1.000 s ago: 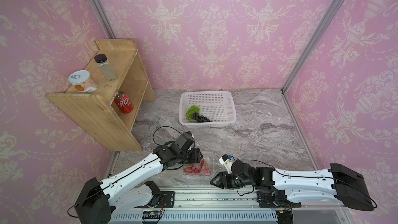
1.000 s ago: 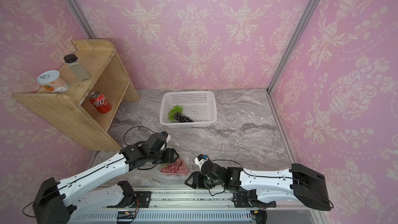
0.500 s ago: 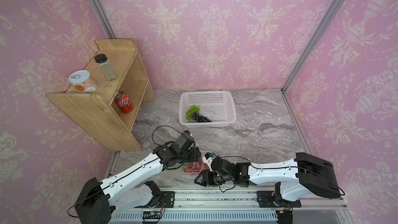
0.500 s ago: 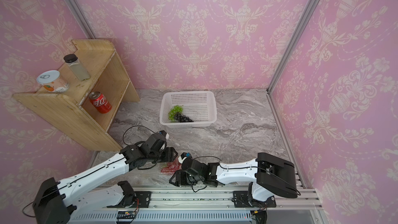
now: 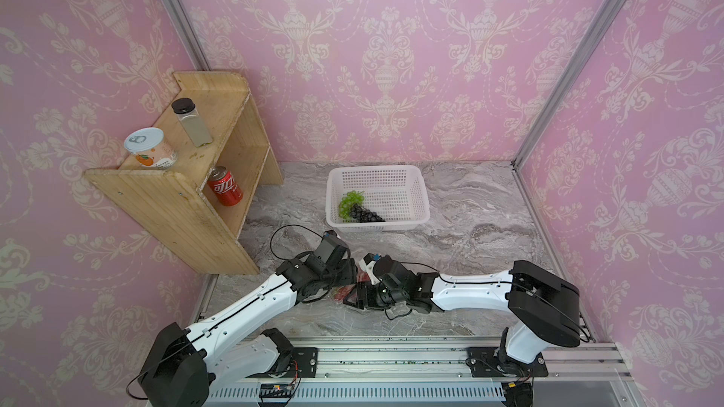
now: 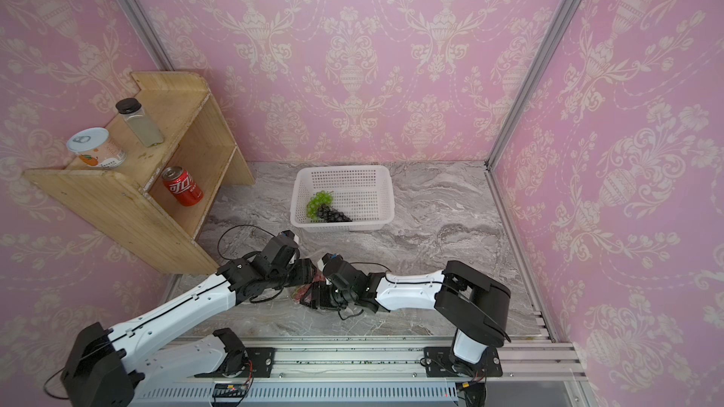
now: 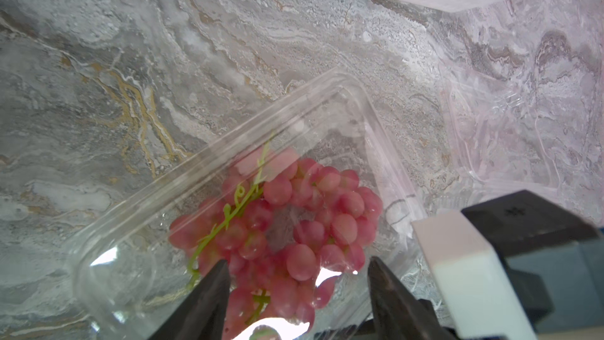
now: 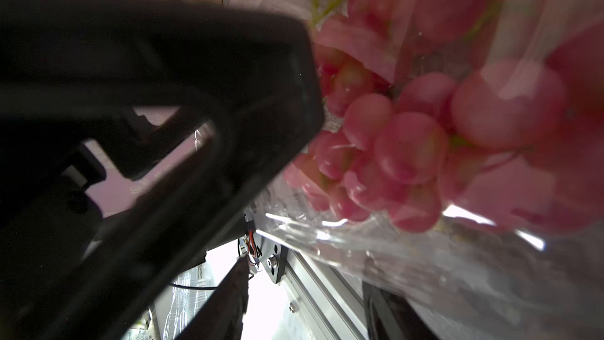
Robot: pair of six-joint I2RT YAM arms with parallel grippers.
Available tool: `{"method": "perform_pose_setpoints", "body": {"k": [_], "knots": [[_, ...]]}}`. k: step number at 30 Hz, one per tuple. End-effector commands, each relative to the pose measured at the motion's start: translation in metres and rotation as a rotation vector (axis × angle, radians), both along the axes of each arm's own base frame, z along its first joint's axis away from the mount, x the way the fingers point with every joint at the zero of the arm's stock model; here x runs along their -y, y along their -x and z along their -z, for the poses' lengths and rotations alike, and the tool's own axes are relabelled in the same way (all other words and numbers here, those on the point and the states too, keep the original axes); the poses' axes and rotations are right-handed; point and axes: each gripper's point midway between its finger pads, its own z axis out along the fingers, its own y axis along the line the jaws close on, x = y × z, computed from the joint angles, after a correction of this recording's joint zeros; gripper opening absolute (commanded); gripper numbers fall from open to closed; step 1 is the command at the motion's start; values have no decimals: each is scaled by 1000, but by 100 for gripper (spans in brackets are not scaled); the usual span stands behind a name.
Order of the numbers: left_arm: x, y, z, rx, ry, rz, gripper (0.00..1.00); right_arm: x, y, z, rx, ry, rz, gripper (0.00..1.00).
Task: Pack grapes into containers
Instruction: Close the packing box at the center of the board.
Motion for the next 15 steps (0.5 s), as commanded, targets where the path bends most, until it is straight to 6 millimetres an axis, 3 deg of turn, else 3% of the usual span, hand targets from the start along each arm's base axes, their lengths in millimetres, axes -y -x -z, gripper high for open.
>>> {"method": "perform_pose_setpoints", "body": {"k": [1,5,11,15], "knots": [[-6,-14,-5,30,-29,-3,68,-10,-6,-3,22,-18,-62,56],[-10,-31,-19,66,-7,-32,68,-9,-5,-7,19,-26,-78,56],[-1,-34,-14,31,16,-11,67,32,-4,-14,-39,-29,-25,57],[3,-31,-12,20,39,-3,67,44,1,-14,-82,-43,-17,57]]}}
